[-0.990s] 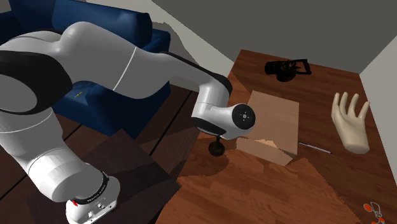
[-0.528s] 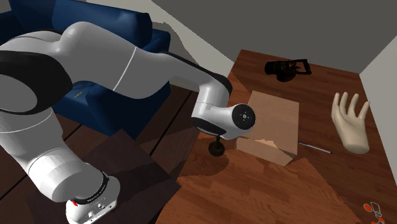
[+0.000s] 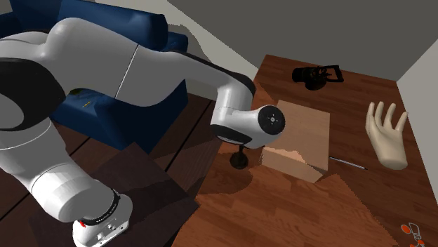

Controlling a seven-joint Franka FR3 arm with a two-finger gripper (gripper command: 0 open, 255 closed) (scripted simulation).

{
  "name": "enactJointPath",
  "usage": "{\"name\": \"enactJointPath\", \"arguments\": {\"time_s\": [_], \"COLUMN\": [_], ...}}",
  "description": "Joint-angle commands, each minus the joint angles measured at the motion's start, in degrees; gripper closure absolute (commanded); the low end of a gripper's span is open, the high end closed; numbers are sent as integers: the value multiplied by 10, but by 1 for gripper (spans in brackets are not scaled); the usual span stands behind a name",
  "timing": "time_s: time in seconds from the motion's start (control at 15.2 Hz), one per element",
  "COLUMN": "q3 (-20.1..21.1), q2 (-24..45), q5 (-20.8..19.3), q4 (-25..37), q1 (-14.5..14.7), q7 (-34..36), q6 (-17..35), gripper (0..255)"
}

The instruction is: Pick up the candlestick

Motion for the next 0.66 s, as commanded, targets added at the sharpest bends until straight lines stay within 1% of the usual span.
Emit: {"name": "enactJointPath", "arguments": {"time_s": [0.0, 0.46, 0.59], "q3": [-5, -15, -15], "q2": [-13, -50, -50], "q5": [-15, -58, -59], "q4": [3, 21, 21], "q1": [3, 13, 13], "q7": [12, 54, 55], "q6": [-8, -37, -37], "gripper": [255, 255, 255]}}
